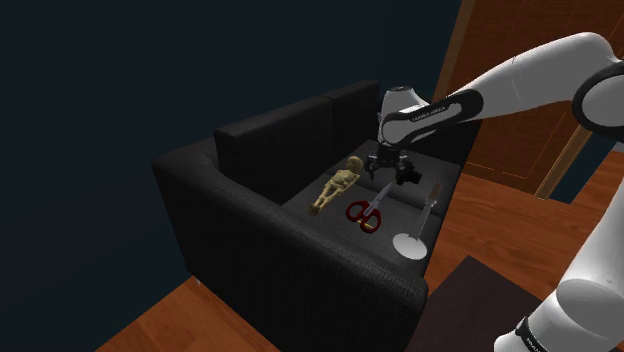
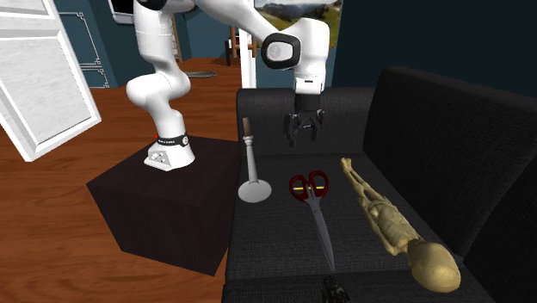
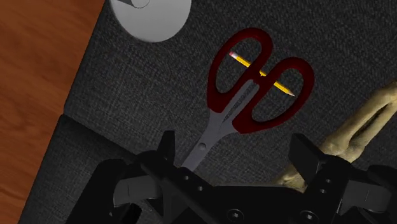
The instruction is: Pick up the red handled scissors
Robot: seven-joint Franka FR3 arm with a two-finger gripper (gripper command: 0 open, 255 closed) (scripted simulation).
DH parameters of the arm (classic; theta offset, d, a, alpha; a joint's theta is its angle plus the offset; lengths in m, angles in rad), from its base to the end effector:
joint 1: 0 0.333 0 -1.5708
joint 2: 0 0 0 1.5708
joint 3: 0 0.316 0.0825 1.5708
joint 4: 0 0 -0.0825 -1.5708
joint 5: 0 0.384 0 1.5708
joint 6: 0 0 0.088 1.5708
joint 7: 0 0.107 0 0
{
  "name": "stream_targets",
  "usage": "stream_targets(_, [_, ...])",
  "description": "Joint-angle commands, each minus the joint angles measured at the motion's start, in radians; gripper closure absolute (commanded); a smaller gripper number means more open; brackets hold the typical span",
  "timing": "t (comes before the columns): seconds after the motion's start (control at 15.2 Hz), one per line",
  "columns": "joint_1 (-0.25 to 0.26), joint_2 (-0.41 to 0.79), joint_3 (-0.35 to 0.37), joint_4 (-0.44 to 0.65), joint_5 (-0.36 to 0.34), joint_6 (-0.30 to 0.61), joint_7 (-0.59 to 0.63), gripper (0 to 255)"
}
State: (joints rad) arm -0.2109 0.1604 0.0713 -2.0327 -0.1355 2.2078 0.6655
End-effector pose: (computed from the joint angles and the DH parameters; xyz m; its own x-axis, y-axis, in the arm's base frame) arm 0.5753 -0.0864 0.3697 0.7475 -0.6606 0.0699 -0.6643 -0.7442 0.0703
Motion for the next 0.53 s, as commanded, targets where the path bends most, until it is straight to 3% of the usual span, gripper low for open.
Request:
stream_targets(0.0, [-0.007,0.071,-0.013,0.044,0.0,0.015,0.043,0])
stream_targets(0.46, [-0.028,0.322,-0.059,0.233,0.028,0.038,0.172,0])
